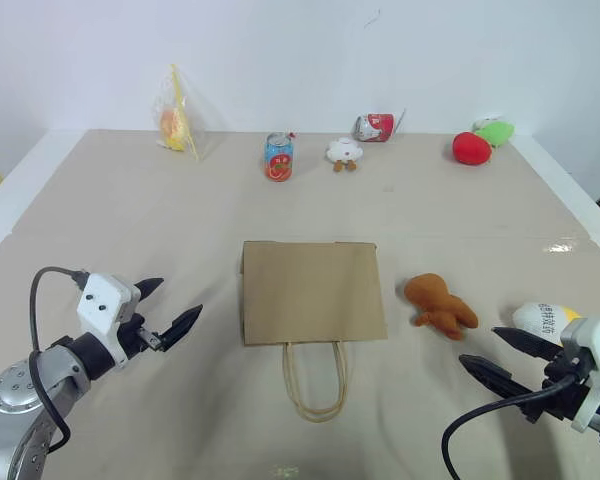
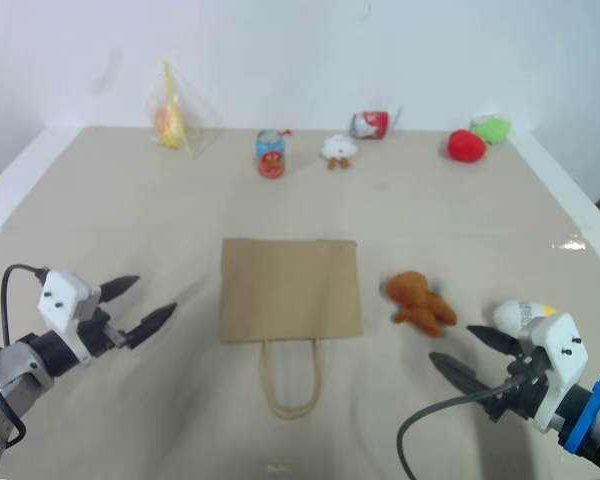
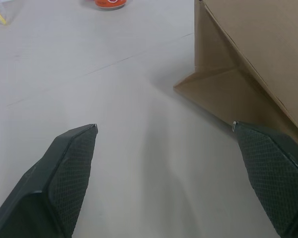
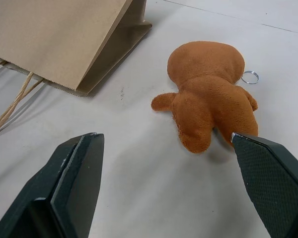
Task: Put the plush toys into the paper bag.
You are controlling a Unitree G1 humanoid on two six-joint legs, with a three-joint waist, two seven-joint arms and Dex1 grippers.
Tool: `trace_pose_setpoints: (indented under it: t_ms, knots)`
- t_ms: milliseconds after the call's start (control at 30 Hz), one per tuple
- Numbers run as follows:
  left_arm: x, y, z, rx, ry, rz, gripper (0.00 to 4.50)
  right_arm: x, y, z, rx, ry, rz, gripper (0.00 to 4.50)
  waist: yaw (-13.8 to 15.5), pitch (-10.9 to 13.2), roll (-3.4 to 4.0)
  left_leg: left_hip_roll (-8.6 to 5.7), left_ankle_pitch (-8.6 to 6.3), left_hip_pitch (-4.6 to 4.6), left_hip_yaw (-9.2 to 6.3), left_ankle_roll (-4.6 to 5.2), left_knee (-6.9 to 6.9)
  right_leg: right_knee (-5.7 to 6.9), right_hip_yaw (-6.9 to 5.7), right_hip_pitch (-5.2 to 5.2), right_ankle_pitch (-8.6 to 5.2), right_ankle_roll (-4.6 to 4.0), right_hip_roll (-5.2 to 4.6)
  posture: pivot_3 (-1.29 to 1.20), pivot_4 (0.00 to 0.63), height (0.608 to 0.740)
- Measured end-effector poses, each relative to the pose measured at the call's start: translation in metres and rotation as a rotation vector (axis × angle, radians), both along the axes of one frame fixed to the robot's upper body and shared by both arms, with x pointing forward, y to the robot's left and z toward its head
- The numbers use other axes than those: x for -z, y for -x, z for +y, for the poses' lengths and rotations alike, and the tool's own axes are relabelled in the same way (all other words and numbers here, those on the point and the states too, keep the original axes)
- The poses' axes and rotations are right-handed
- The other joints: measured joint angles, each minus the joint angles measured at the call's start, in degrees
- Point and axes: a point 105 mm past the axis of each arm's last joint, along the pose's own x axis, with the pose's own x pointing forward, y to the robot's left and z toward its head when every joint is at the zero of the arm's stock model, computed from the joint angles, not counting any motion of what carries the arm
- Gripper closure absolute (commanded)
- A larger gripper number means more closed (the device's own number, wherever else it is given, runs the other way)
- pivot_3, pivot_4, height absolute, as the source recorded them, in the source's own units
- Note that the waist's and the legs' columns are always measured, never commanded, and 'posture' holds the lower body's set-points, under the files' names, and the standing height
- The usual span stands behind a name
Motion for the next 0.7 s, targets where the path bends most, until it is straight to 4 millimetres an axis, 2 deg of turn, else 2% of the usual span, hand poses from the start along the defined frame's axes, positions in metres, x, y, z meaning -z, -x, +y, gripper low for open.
trace_pose_setpoints:
  t_ms: [233,467,567,700]
  knots:
    - [0.004,-0.001,0.002,-0.007,-0.033,-0.040,0.00,0.008,-0.003,0.007,-0.024,0.016,0.006,0.08,0.00,0.00,0.01,0.01,0.00,0.02,0.00,0.00,0.00,0.01,0.00,0.01,0.00,0.00,0.00,0.00,0.150,0.740]
    - [0.004,-0.001,-0.001,0.017,-0.033,-0.050,0.00,0.002,-0.013,0.021,-0.044,0.021,-0.021,0.08,0.01,-0.01,0.01,0.00,0.00,0.03,0.02,0.00,0.01,0.02,0.01,0.02,0.00,0.01,0.00,0.00,0.150,0.740]
    - [0.005,0.000,-0.006,0.050,-0.035,-0.046,0.00,-0.009,-0.021,0.030,-0.078,0.033,-0.052,0.08,-0.01,-0.01,0.00,0.00,0.00,0.04,0.03,0.01,0.02,0.03,0.02,0.03,0.02,0.03,0.01,0.00,0.150,0.740]
    - [0.007,0.003,-0.016,0.145,-0.089,-0.052,0.00,-0.034,-0.041,0.060,-0.224,0.002,-0.127,0.08,-0.30,0.02,-0.04,0.00,0.02,0.15,0.07,0.03,0.04,0.04,0.07,0.06,0.05,0.07,0.05,0.00,0.150,0.740]
